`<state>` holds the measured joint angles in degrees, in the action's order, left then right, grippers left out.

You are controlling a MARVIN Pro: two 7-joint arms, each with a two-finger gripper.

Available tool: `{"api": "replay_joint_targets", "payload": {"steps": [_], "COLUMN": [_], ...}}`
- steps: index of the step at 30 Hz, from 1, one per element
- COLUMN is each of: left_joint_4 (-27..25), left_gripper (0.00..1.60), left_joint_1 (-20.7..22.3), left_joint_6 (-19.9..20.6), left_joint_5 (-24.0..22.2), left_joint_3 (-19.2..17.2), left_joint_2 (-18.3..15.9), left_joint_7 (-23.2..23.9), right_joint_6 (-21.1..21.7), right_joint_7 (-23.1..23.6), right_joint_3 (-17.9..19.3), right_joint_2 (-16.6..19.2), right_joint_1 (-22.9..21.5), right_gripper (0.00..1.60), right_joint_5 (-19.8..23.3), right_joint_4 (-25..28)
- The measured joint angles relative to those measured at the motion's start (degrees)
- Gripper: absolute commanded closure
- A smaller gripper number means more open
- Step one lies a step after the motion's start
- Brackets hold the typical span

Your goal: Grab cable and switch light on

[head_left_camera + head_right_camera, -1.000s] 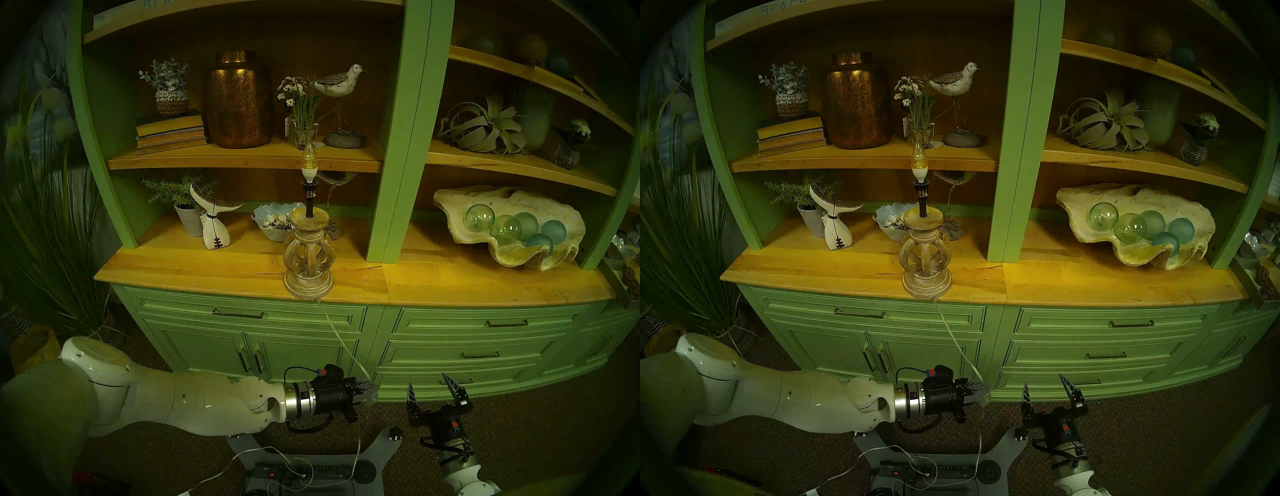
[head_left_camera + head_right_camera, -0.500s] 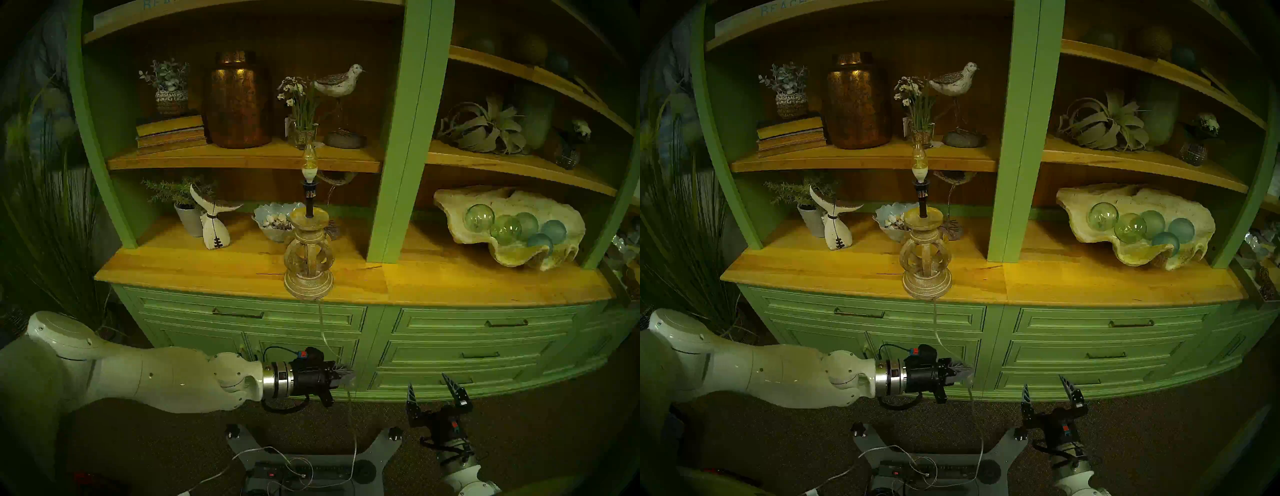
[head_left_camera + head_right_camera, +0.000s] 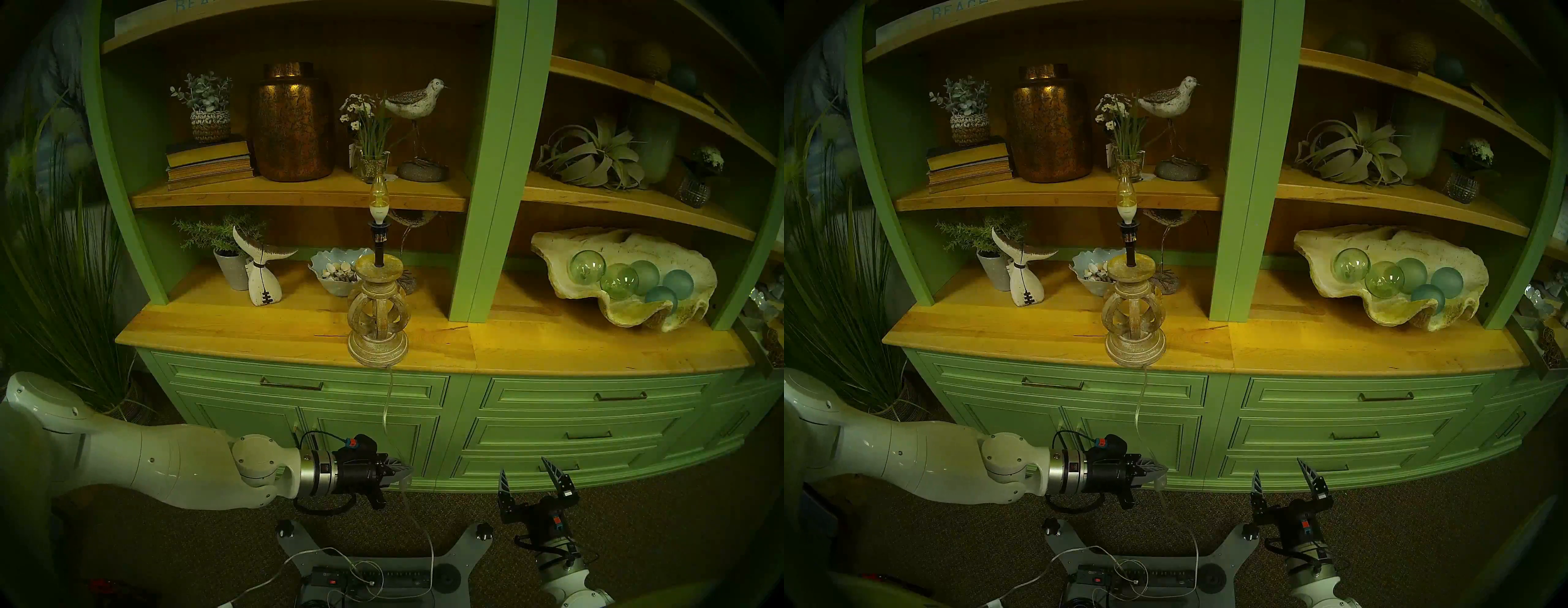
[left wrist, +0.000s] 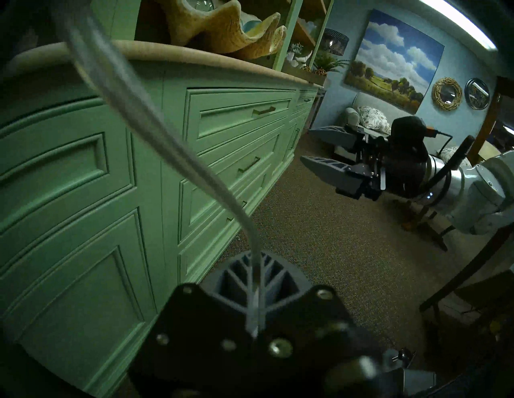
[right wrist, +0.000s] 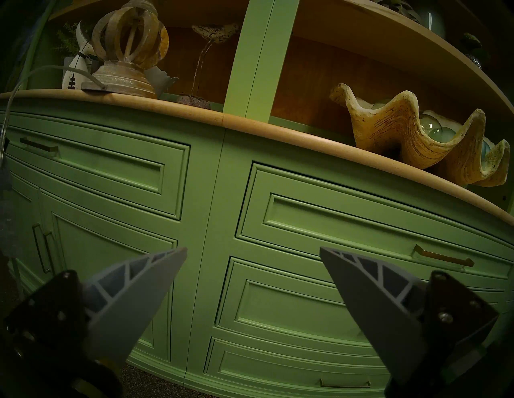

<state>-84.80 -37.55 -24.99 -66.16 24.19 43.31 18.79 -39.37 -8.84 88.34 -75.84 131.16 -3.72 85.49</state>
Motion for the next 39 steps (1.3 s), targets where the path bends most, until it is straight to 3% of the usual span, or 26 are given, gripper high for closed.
{"api": "replay_joint_targets", "payload": {"steps": [19,39], "left_joint_4": [-5.5,-7.1], "left_gripper": [1.6,1.6], "left_joint_1": [-0.4,-0.3], "left_joint_6": [-5.1,-6.9], "left_joint_5": [5.7,8.0], "left_joint_3": [-0.1,-0.7], "left_joint_2": [-6.1,-6.1], "left_joint_7": [-8.4,-9.0], "right_joint_6": [0.0,0.0], "right_joint_7": [0.0,0.0], "right_joint_3": [0.0,0.0], "right_joint_2": [0.0,0.0], "right_joint_1": [0.0,0.0], "right_gripper": [0.0,0.0], "right_joint_5": [0.0,0.0], "right_joint_4": [0.1,0.1]}}
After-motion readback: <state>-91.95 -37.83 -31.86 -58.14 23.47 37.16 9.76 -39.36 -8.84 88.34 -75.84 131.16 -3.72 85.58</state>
